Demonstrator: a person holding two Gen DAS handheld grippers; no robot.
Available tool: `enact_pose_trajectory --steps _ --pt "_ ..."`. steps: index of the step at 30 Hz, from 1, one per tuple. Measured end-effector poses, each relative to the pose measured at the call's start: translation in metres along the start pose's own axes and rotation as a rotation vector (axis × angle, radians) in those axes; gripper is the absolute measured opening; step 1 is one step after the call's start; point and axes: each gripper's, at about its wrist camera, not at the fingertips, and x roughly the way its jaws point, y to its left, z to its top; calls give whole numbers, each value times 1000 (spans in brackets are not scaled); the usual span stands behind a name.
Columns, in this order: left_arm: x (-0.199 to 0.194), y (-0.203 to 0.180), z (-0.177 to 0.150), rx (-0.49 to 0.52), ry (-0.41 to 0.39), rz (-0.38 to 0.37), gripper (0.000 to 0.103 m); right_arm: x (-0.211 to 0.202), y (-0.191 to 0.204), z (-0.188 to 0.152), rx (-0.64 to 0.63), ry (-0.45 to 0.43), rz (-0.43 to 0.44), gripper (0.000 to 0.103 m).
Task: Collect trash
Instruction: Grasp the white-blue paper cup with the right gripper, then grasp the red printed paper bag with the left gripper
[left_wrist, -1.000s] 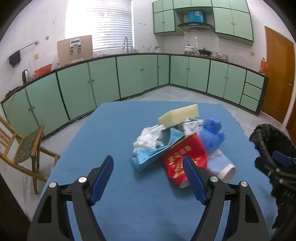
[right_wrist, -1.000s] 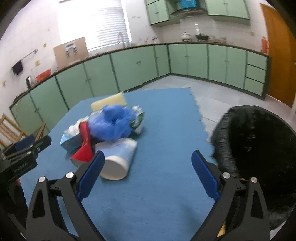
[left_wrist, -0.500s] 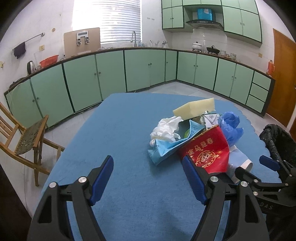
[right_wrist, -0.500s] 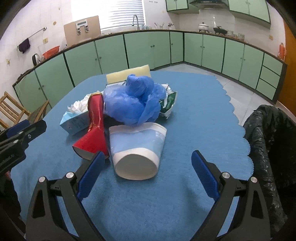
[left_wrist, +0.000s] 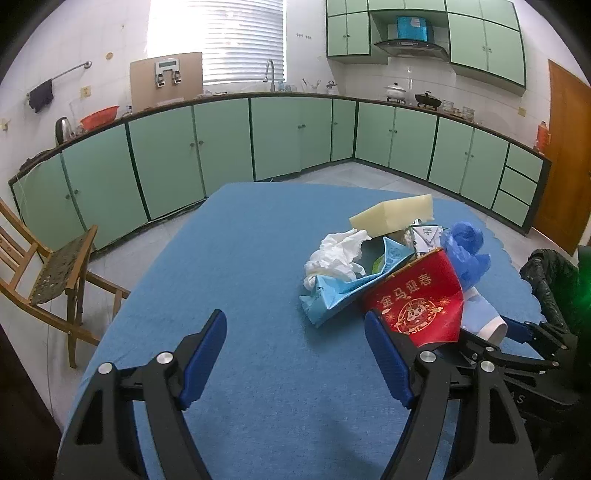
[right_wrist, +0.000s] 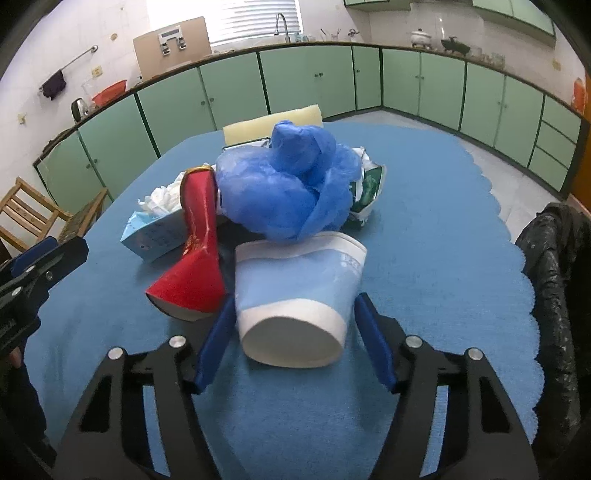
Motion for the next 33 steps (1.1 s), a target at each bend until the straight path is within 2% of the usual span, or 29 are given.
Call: enact_pose_trajectory --steps 2,9,16,22,33 --pt "0 -1 0 1 3 -5 76 -2 -1 0 3 -5 7 58" --pt "-1 -14 -1 18 9 -32 76 -21 -11 -10 24 -20 9 56" --pt "4 -38 -5 18 49 -90 76 -45 -37 -21 58 -45 -40 56" --pt "11 -64 -4 6 68 -137 78 -50 -61 -26 92 -55 -73 56" --pt "45 -82 -3 -3 126 -130 81 -43 -72 -31 116 -44 -69 56"
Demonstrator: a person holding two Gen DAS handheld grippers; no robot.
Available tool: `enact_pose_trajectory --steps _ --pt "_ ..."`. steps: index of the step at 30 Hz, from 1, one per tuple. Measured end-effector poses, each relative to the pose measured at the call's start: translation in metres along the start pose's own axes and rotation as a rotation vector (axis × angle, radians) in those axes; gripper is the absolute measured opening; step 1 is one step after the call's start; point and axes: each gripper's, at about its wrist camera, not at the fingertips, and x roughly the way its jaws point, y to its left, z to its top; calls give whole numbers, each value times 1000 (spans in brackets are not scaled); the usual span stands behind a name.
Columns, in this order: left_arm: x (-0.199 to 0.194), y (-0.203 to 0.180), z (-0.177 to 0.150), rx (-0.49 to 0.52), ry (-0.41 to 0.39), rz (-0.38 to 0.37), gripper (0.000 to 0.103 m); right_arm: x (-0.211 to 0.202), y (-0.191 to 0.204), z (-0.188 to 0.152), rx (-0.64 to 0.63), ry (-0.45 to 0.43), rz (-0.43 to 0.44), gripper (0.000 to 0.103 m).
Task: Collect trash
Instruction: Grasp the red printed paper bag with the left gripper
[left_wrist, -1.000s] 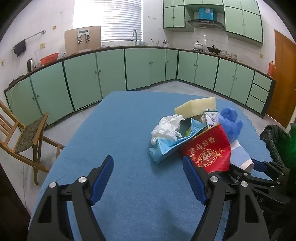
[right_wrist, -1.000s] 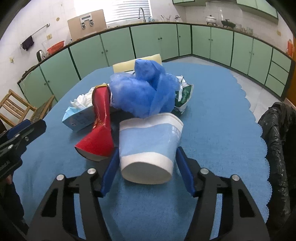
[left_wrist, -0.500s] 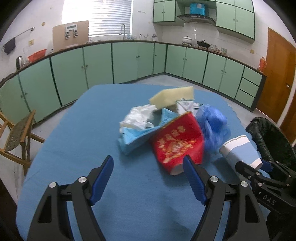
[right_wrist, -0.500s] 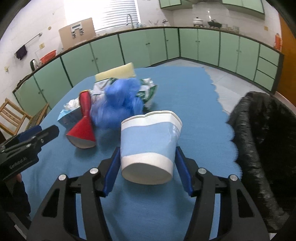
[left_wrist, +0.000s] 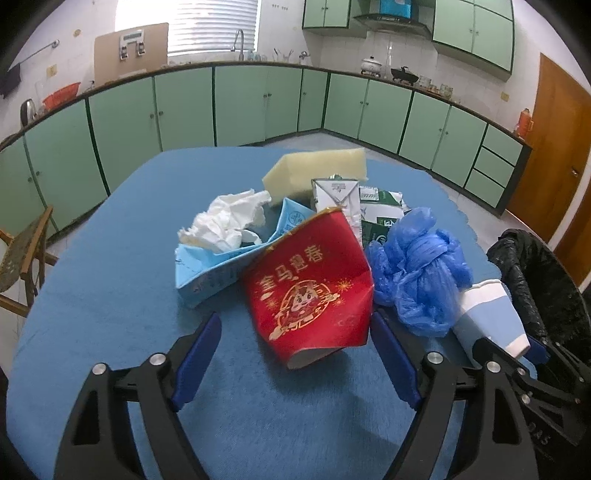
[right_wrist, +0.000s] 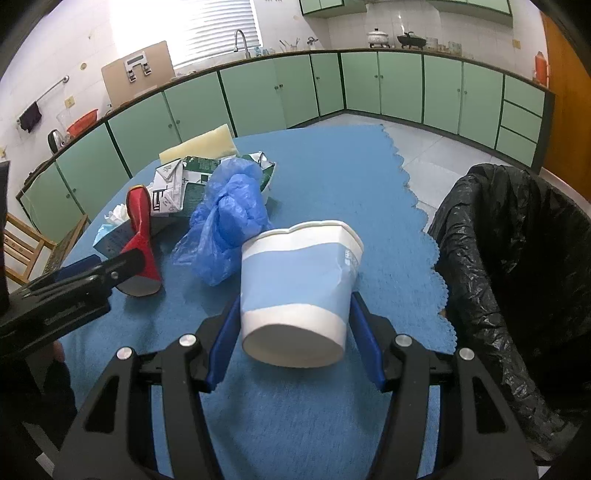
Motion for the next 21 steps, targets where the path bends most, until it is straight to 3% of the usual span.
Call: enact_pose_trajectory --steps 6,14,21 --pt "21 0 4 -30 44 -8 81 2 -1 0 5 5 6 57" --pt "13 -6 5 12 6 -31 49 2 -1 0 4 6 5 57" --pt "-3 3 1 2 -2 -56 44 -2 2 1 -10 -3 0 57"
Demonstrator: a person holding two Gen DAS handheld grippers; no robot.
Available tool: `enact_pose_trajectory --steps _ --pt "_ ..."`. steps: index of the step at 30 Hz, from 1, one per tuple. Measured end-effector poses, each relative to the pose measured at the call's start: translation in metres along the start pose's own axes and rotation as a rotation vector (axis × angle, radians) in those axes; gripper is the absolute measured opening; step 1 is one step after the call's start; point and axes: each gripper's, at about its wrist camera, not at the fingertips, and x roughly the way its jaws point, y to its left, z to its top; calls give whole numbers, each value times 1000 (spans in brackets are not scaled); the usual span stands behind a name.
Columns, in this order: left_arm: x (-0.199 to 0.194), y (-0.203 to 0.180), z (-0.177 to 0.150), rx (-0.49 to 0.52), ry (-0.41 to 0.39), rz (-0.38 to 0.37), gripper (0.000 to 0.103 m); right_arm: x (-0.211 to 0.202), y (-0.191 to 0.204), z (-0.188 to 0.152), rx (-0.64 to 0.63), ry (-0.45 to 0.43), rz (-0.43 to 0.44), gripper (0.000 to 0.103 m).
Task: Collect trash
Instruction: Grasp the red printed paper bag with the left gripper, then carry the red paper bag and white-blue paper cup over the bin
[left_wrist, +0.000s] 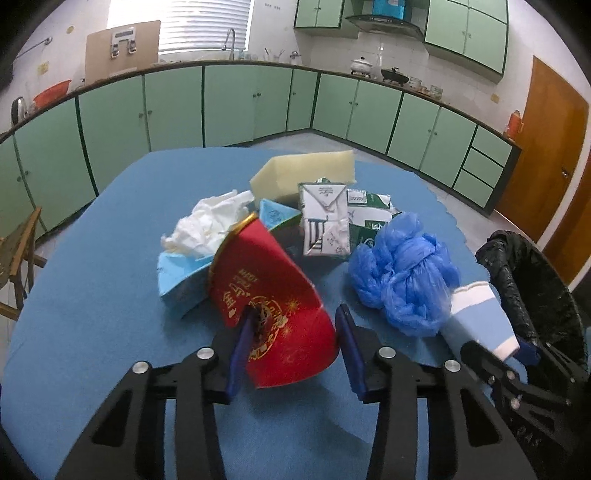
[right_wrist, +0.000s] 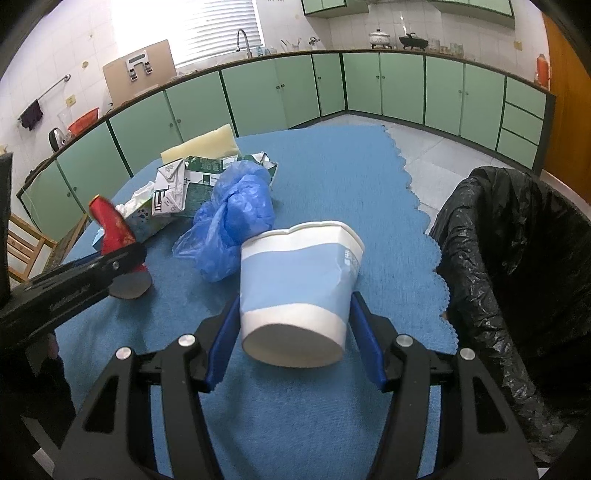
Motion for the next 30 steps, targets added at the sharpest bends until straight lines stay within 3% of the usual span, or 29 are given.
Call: enact_pose_trajectory --steps 20,30 --pt "-55 9 -11 -4 -54 -88 36 -51 11 8 -12 -94 0 55" --pt "-79 -15 -8 45 -98 -124 35 -82 9 11 2 -149 8 55"
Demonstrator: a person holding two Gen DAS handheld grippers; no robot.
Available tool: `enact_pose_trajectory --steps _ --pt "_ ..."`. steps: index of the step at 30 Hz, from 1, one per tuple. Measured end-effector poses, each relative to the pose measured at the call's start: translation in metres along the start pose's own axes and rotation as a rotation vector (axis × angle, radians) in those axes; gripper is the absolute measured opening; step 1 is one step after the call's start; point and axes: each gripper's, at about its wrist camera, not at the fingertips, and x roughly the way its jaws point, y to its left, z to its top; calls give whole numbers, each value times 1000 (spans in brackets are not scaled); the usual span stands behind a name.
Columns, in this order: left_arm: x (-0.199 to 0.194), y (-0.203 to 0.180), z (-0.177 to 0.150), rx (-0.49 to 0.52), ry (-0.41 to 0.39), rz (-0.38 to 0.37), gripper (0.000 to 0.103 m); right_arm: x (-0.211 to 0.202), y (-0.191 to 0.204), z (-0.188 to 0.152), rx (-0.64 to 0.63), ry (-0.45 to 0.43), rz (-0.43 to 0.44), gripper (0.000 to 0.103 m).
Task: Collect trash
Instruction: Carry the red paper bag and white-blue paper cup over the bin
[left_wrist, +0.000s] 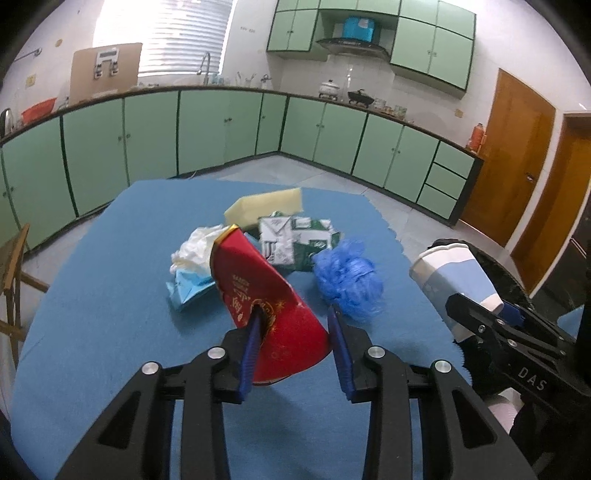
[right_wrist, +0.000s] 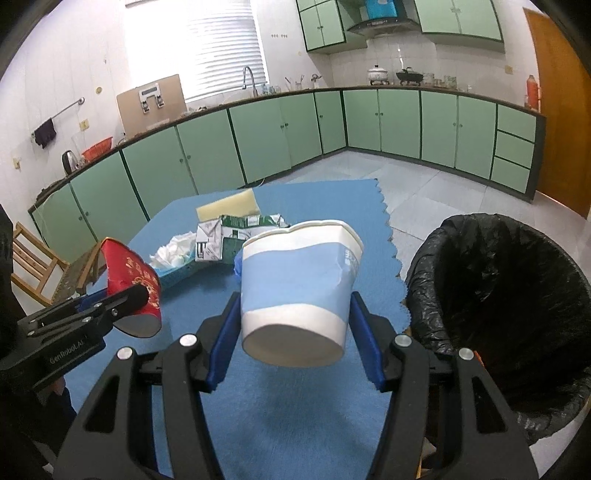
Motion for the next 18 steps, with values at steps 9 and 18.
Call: enact_pose_trajectory --steps 9,18 --pt "-12 -15 9 18 -36 -28 35 -23 -7 8 18 -43 -11 56" --pt "-16 -50 27 64 -68 -103 35 -55 -36 22 49 -114 -53 55"
